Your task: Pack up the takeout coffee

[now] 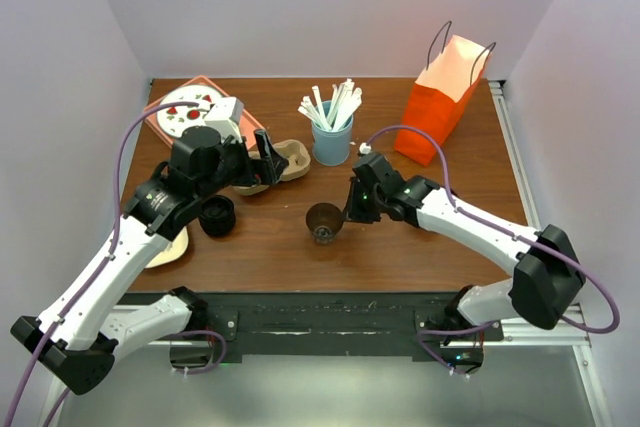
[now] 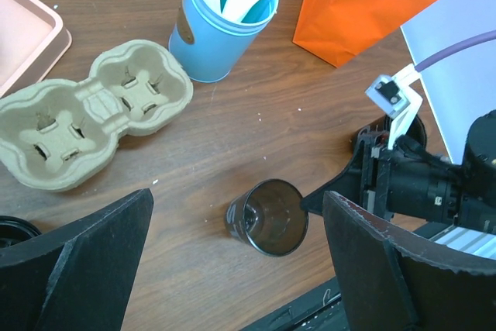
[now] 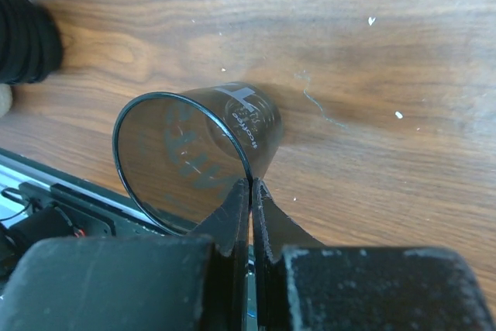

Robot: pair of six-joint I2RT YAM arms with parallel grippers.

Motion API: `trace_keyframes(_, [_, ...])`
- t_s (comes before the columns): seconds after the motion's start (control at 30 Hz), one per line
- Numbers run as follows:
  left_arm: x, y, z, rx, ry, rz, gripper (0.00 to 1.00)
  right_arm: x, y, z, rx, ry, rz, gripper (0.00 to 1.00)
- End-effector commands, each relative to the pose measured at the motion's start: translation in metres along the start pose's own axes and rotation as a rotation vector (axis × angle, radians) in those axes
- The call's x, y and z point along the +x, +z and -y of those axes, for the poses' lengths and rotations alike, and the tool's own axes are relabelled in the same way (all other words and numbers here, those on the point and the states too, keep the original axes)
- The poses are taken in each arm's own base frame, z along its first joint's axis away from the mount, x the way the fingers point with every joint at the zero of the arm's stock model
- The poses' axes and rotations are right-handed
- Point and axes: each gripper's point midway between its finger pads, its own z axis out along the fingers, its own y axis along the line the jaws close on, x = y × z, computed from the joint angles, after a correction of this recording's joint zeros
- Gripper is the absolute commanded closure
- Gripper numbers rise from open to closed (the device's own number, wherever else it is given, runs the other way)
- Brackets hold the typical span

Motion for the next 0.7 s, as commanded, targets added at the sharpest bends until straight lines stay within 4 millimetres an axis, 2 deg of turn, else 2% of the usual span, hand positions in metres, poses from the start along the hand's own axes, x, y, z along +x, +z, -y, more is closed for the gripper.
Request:
trace_keyframes(0.0, [0.0,0.002,-0.005,-0.032,-0.004,0.013,0.04,0.0,0.01,0.004,0.026,0.022,0.032,1.0])
trace_keyframes(0.1, [0.004,0.003,-0.014,-0.082,-0.015,-0.004,0.05,-0.001,0.014,0.007,0.044,0.005,0.031,0.98])
trace_keyframes(0.13, [0.004,0.001,-0.023,-0.137,-0.035,-0.001,0.05,0.001,0.014,0.009,0.058,0.003,0.023,0.96])
trace_keyframes(0.27, [0.012,-0.004,-0.057,-0.345,-0.103,-0.017,0.05,-0.004,0.004,0.01,0.083,0.001,0.026,0.75])
trace_keyframes(0.5, [0.017,-0.018,-0.096,-0.551,-0.2,-0.032,0.08,-0.03,-0.045,-0.011,0.082,-0.07,0.038,0.63])
trace_keyframes(0.57, [0.018,-0.024,-0.119,-0.611,-0.276,-0.025,0.11,-0.035,-0.056,-0.018,0.065,-0.08,0.042,0.63])
trace_keyframes(0.6, [0.024,-0.031,-0.138,-0.662,-0.334,-0.025,0.12,-0.033,-0.059,-0.018,0.067,-0.086,0.031,0.62])
trace_keyframes(0.67, [0.031,-0.037,-0.153,-0.709,-0.377,-0.026,0.17,-0.037,-0.065,-0.024,0.042,-0.096,0.038,0.62])
